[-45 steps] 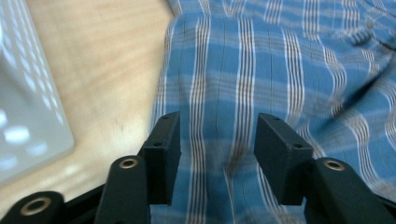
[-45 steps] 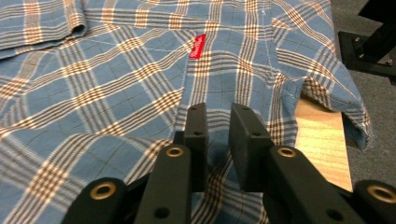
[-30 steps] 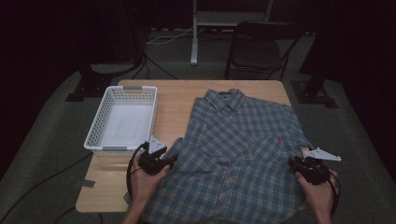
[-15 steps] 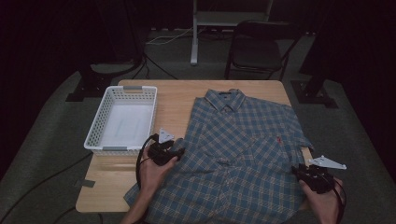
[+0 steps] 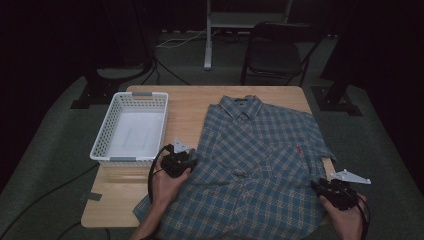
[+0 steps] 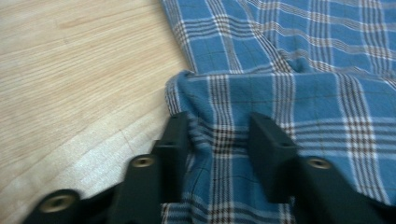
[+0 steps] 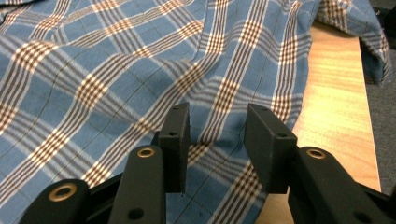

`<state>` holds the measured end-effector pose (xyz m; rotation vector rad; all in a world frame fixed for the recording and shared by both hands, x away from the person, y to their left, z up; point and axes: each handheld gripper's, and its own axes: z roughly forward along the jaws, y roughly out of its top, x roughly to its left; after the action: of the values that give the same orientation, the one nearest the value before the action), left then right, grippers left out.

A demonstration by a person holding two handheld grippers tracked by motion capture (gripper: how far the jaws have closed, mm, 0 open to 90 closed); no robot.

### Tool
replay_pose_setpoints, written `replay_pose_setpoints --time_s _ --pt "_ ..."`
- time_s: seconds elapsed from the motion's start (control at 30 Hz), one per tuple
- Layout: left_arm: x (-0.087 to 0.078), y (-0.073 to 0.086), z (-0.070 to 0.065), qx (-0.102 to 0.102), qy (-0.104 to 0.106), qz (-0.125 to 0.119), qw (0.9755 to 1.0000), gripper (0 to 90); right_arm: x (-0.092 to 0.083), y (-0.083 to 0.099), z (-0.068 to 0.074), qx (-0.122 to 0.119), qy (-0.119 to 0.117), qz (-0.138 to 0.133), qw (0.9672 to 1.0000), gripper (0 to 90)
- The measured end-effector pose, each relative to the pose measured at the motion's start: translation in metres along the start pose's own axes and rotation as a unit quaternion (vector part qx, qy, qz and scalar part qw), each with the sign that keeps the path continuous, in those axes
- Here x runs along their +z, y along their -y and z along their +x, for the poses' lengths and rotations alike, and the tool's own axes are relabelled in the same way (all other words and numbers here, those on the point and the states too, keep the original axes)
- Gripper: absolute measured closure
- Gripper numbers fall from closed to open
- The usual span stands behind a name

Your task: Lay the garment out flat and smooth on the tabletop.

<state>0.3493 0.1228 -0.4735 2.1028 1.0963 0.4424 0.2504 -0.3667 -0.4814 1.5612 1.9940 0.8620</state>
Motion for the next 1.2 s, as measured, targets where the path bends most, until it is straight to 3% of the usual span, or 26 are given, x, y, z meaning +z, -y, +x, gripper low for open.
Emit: replay_pose_setpoints --time_s 0.13,0.23,0.4,0.5,0.83,1.1,1.2 --pt "-0.004 0.003 -0.003 0.008 -0.009 0.006 0.9999 83.5 -0.001 0.003 0.002 -0.005 0.001 -0.003 1.0 62.0" --pt "-0.008 0.006 -0.004 0.007 -0.003 0.009 0.9999 87.9 -0.002 0.003 0.002 -0.011 -0.003 -0.002 0.9999 68.7" --pt "-0.016 0.01 -0.01 0.015 0.001 0.017 0.9997 89.2 -0.003 0.004 0.006 -0.02 -0.006 -0.004 0.9998 82.4" --pt "-0.024 0.014 -0.013 0.014 0.001 0.016 0.9998 89.4 -0.003 0.004 0.006 -0.023 -0.002 -0.006 0.9997 85.7" --pt "-0.055 0.03 -0.014 0.001 0.011 0.014 0.9998 89.5 -0.016 0.008 -0.007 -0.001 0.012 -0.021 0.9997 86.8" --pt "-0.055 0.045 -0.01 -0.023 0.018 0.034 0.999 89.5 -0.019 0.006 -0.009 0.002 0.018 -0.022 0.9996 86.9" --pt "-0.058 0.045 -0.012 -0.014 0.022 0.028 0.9993 89.1 -0.018 0.005 -0.008 0.0 0.015 -0.02 0.9997 84.1"
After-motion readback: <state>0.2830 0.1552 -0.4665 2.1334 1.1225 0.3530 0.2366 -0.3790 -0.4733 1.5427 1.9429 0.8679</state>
